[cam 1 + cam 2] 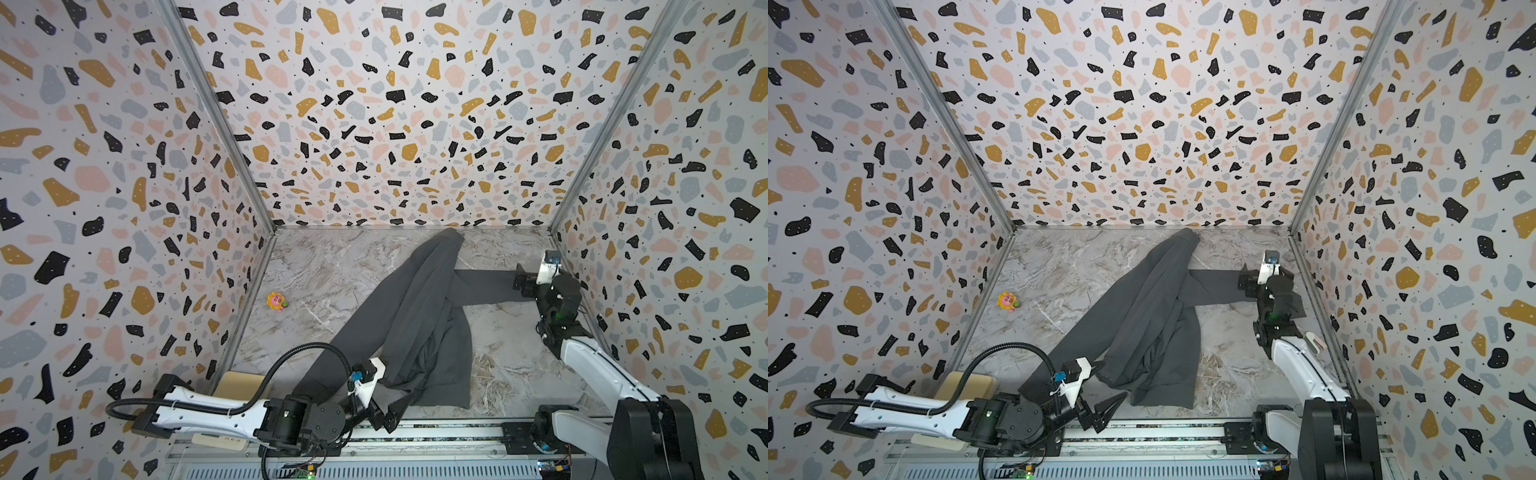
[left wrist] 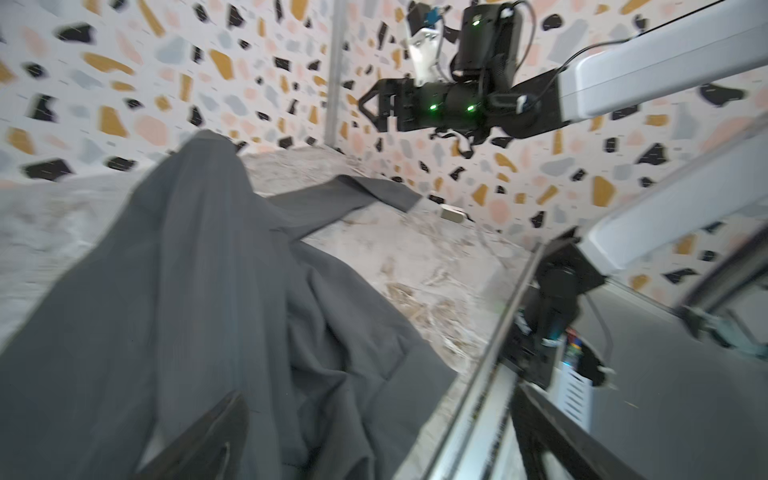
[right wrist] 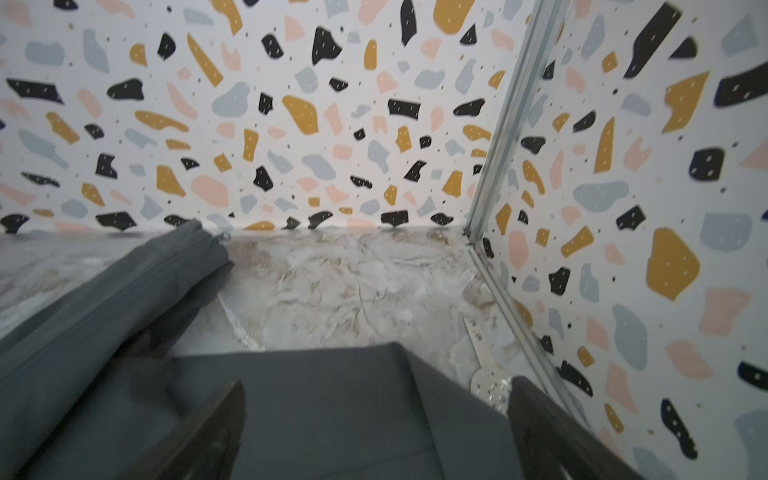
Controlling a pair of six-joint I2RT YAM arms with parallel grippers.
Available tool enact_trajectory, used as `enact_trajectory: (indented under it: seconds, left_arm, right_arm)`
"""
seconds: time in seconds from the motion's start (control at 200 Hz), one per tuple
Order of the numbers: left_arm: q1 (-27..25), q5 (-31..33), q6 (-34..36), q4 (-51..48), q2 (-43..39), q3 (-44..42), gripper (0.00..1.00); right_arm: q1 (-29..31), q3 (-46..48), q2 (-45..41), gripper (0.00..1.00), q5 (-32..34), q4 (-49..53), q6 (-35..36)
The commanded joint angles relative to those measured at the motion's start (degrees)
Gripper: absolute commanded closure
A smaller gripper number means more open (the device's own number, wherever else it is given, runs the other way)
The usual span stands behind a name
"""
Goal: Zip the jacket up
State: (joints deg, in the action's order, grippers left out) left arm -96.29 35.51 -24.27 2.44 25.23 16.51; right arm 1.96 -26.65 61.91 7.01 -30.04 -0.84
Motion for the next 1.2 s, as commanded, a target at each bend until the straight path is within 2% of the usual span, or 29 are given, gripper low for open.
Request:
enact_trajectory:
  seconds: [0.0,0.095,0.19,0.25,0.34,0.406,0.446,0.476,0.506,0.576,0.676,0.771,0.861,0.946,1.071,1.146,1.197]
  left_arm:
    - [-0.26,-12.99,-3.94,4.37,-1.41,0.17,0.0]
    - [-0.22,-15.28,-4.44,4.84,-2.03,0.71,0.0]
    - [-0.24,-9.19,-1.44,3.94,-1.69,3.01,0.0]
    - [-0.23,1.76,3.05,3.27,-0.8,4.95,0.0]
    - [-0.17,25.95,11.41,5.3,1.61,6.77,0.01]
    - [0.81,41.16,22.62,15.18,3.76,5.33,0.01]
    - [3.55,45.03,31.74,23.86,4.94,3.33,0.0]
    - [7.36,43.1,37.24,27.78,5.47,1.95,0.01]
    - [12.28,38.93,38.84,27.62,5.78,1.45,0.0]
    - [27.02,28.09,33.5,21.4,6.87,2.3,0.0]
    - [46.13,20.9,26.77,17.86,9.67,3.34,0.0]
    - [60.35,10.29,24.23,20.27,13.31,2.62,0.0]
    - [71.12,1.99,19.75,24.54,19.77,1.4,0.01]
    - [76.81,-2.67,19.51,29.72,27.62,0.78,0.0]
    - [78.96,-3.72,20.54,37.31,38.56,1.39,0.0]
    - [79.23,-3.29,21.27,44.9,43.17,-0.27,0.0]
    - [80.26,-3.75,20.49,44.07,45.87,0.11,0.0]
  right_arm:
    - [0.07,4.4,-4.8,0.01,-0.28,-5.12,-1.18]
    - [-0.01,7.86,-6.57,0.01,-0.26,-5.46,-1.36]
    - [0.02,9.93,-6.8,0.01,-0.74,-6.56,-1.05]
    - [-0.02,10.92,-6.48,0.01,-1.0,-8.2,-1.09]
    - [0.02,11.8,-5.09,0.01,-1.84,-11.25,-0.71]
    - [-0.02,11.98,-3.45,0.01,-2.41,-12.66,-0.56]
    - [0.05,12.14,-2.23,0.01,-2.67,-13.82,-0.49]
    - [-0.02,12.52,-1.25,0.01,-2.84,-15.16,-0.56]
    - [-0.02,12.91,-0.07,0.01,-3.04,-16.49,-0.58]
    - [0.08,13.34,2.35,0.01,-3.7,-18.67,-0.49]
    - [0.37,14.79,5.38,0.01,-3.86,-22.53,-0.41]
    - [0.59,16.9,8.36,0.01,-4.06,-28.4,-0.56]
    - [1.03,16.56,9.4,0.01,-5.91,-29.47,1.09]
    - [1.03,16.12,11.2,0.01,-7.29,-31.71,1.84]
    - [0.95,16.06,12.33,0.01,-10.78,-33.16,2.69]
    - [1.09,20.19,14.55,0.01,-11.66,-43.12,2.97]
    - [1.12,22.06,17.31,0.01,-10.49,-49.7,2.61]
